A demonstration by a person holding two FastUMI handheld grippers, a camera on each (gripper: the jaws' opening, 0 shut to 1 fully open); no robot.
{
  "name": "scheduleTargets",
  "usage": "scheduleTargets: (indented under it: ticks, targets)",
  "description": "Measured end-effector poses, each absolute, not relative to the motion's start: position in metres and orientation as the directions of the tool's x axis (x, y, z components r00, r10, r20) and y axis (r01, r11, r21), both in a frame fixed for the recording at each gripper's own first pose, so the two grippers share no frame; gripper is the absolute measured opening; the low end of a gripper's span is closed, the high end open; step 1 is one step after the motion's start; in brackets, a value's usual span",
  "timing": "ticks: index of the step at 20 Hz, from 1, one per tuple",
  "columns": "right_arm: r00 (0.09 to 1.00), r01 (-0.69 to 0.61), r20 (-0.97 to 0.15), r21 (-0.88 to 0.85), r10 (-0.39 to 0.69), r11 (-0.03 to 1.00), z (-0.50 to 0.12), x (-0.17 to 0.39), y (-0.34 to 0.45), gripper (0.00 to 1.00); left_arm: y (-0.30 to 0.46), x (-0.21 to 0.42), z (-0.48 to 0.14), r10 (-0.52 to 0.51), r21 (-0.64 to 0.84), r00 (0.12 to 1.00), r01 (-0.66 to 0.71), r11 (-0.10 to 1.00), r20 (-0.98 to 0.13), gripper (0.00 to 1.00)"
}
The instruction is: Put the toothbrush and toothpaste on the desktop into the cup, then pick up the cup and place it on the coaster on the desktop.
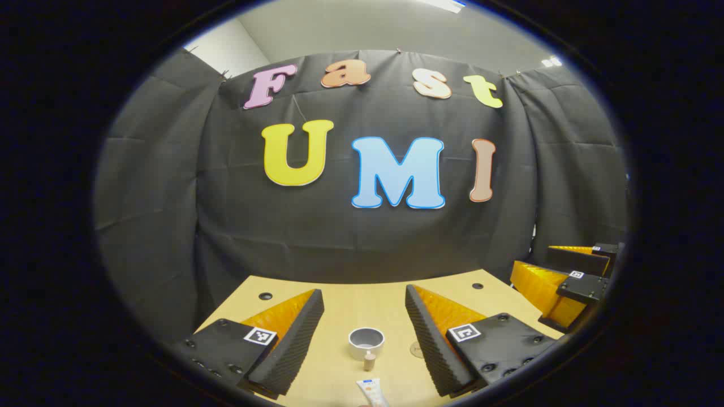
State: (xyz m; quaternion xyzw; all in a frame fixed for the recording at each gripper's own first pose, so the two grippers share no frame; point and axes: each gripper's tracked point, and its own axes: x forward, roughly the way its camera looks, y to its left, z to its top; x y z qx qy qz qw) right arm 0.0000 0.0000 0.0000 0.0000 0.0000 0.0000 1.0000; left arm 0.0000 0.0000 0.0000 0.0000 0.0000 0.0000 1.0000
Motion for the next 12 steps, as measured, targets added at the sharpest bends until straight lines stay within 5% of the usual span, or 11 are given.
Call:
scheduleTargets:
  ticks: [12]
  targets:
    - [0.996, 0.004, -0.091, 0.039, 0.0, 0.999, -0.03, 0.004, -0.003, 0.94, -0.006, 0.007, -0.031, -0.005, 0.002, 0.996, 0.005, 1.0, -0.086, 0.95]
